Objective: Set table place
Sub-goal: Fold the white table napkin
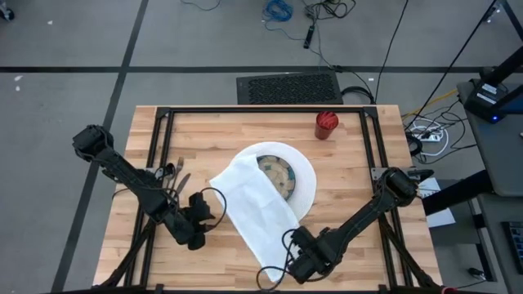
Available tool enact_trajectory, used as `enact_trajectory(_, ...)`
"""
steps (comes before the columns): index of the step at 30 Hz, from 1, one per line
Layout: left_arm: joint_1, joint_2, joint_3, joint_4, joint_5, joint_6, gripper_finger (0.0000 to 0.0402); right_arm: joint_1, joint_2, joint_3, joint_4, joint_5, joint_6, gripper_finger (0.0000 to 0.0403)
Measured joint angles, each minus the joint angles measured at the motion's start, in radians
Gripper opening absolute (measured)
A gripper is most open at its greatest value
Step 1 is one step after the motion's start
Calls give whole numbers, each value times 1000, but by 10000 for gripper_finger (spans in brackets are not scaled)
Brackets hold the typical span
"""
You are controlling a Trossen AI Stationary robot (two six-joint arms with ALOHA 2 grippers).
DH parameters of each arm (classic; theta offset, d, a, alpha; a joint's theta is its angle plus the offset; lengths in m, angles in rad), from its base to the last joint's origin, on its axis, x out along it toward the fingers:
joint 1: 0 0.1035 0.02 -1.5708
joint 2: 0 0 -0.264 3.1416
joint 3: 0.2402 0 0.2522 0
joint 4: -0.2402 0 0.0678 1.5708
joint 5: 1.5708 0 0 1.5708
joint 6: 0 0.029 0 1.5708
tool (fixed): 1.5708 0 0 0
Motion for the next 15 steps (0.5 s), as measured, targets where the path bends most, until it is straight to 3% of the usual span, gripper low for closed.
enact_trajectory(6, 17, 0, 0, 0, -16, 8, 128, 2, 0, -1, -367, -87, 170, 0)
enact_trajectory(12, 51, 0, 0, 1, -69, 34, 128, 2, 0, -1, -220, -68, 28, 0)
enact_trajectory(15, 84, 0, 0, 1, -91, 60, 128, 2, 0, 0, -320, -68, 27, 0)
